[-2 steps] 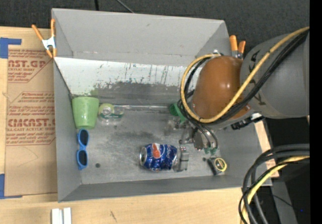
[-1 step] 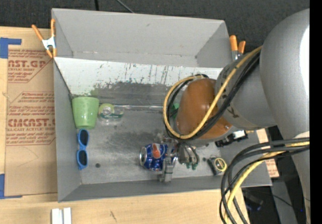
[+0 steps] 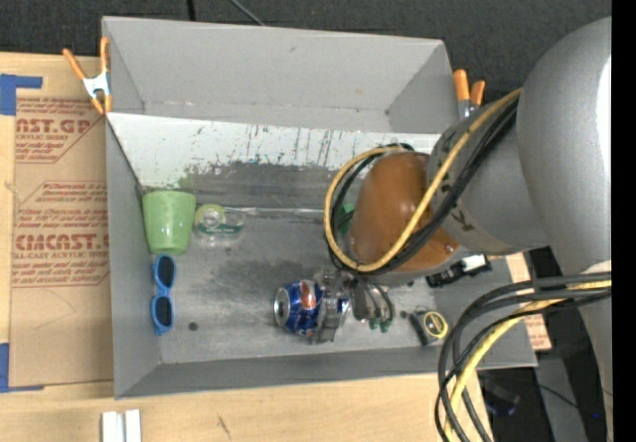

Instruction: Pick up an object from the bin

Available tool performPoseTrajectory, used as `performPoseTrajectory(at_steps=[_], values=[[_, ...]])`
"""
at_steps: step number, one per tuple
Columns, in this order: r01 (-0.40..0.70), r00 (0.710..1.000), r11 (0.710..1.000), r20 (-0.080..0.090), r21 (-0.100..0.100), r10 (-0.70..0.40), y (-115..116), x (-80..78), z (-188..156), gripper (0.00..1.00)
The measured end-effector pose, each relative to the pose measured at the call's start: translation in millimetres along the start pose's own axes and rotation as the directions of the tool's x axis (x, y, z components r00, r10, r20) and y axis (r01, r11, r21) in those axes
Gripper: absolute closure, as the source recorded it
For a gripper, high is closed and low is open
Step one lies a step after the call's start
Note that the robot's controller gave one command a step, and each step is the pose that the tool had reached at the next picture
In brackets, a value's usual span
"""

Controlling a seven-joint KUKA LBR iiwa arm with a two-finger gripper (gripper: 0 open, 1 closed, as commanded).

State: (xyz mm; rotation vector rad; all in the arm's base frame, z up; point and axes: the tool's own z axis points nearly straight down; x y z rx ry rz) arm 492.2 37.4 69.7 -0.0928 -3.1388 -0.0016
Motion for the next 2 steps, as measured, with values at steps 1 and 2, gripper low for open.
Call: performPoseTrajectory(at_steps=[1,2], values=[[-0.010,1.000,1.000,0.011,-0.001,0.010,-19,-10.5,-170,1.00],[0.061,0.998,0.998,0.013,0.002,-0.061,-34,-29.3,-244,1.00]])
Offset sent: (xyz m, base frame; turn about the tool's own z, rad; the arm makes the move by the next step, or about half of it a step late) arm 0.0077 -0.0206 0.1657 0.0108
